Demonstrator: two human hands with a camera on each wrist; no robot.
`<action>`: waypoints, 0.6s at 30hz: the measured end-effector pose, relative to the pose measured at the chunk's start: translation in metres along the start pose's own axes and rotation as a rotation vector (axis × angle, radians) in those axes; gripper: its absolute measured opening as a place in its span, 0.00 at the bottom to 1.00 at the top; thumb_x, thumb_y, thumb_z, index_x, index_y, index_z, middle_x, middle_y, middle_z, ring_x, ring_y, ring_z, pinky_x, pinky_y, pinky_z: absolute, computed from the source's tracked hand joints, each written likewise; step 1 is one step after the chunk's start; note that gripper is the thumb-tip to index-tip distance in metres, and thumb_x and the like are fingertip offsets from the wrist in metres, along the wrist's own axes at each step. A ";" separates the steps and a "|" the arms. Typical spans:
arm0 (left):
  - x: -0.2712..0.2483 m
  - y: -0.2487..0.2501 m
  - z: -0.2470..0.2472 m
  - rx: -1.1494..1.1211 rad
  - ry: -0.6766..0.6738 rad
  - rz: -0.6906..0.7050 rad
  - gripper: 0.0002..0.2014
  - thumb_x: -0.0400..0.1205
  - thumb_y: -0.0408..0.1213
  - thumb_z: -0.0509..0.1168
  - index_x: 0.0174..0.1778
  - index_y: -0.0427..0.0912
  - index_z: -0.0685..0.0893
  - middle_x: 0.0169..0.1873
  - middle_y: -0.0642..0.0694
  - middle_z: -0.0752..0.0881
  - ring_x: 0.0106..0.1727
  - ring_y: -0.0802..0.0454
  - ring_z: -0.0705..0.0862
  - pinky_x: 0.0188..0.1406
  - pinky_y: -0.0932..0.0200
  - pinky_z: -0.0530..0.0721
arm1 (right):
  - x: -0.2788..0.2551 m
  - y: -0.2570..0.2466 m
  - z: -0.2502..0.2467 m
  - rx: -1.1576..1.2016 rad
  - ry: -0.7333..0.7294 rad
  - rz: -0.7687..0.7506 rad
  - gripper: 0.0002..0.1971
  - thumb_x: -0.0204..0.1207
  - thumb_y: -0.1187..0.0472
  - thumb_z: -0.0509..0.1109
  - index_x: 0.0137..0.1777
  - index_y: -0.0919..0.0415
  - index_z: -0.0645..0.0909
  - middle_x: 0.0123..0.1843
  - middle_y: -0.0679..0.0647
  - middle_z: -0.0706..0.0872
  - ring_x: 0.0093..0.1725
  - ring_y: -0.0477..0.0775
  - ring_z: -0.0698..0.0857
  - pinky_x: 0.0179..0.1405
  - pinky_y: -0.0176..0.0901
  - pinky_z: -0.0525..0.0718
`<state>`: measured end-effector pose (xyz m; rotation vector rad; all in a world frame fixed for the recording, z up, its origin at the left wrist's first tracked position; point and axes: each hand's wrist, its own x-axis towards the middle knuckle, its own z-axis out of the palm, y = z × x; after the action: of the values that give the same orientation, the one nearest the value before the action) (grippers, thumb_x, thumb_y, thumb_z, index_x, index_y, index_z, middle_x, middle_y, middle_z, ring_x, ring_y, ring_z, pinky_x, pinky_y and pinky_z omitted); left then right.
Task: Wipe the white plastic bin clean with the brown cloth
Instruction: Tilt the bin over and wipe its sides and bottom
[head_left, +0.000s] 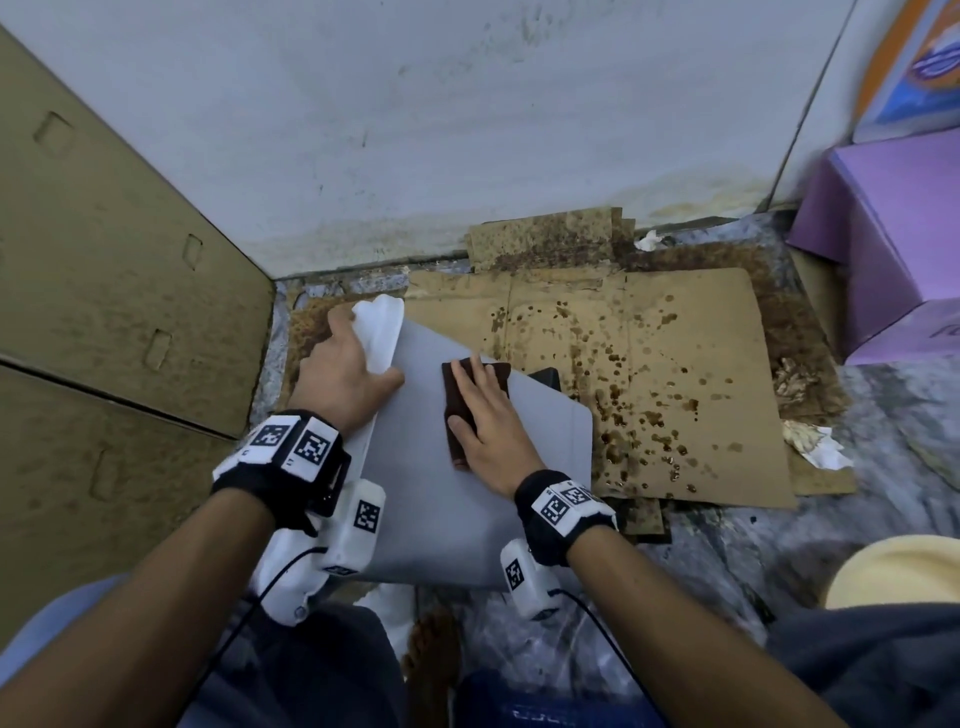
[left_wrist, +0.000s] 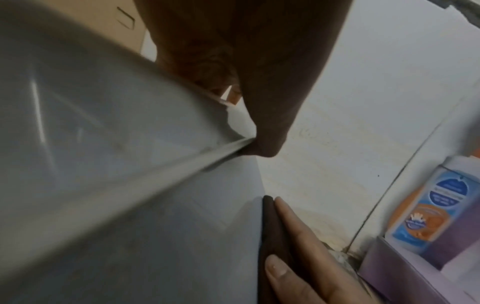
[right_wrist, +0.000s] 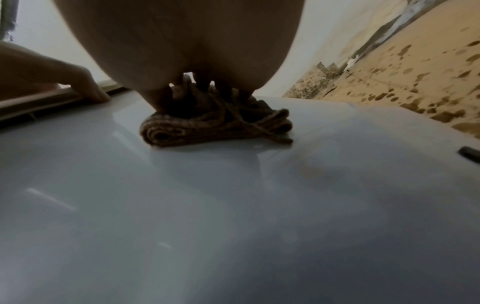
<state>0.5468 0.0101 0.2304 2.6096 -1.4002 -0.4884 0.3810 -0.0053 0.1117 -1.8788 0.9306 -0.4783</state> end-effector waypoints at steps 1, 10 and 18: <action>0.002 -0.001 -0.001 0.024 -0.007 0.012 0.38 0.79 0.41 0.72 0.80 0.35 0.60 0.65 0.28 0.81 0.63 0.26 0.82 0.50 0.45 0.74 | 0.000 -0.001 0.001 0.003 -0.001 -0.002 0.31 0.87 0.57 0.56 0.85 0.48 0.46 0.87 0.49 0.40 0.85 0.51 0.38 0.84 0.51 0.43; -0.005 0.030 -0.032 0.070 0.117 0.271 0.42 0.78 0.37 0.70 0.85 0.39 0.56 0.68 0.31 0.81 0.61 0.28 0.82 0.49 0.48 0.67 | 0.013 -0.019 -0.021 -0.065 0.223 -0.093 0.31 0.85 0.62 0.57 0.85 0.51 0.49 0.87 0.54 0.44 0.86 0.55 0.40 0.84 0.60 0.49; -0.015 0.029 -0.041 -0.117 0.298 0.383 0.47 0.73 0.32 0.76 0.87 0.38 0.60 0.82 0.36 0.69 0.81 0.36 0.69 0.75 0.38 0.69 | 0.025 -0.036 -0.063 -0.328 0.492 -0.200 0.28 0.80 0.62 0.65 0.80 0.53 0.66 0.82 0.57 0.64 0.81 0.60 0.59 0.73 0.63 0.67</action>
<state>0.5308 0.0055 0.2802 2.1388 -1.6491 -0.1188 0.3692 -0.0522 0.1716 -2.2113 1.2005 -0.9899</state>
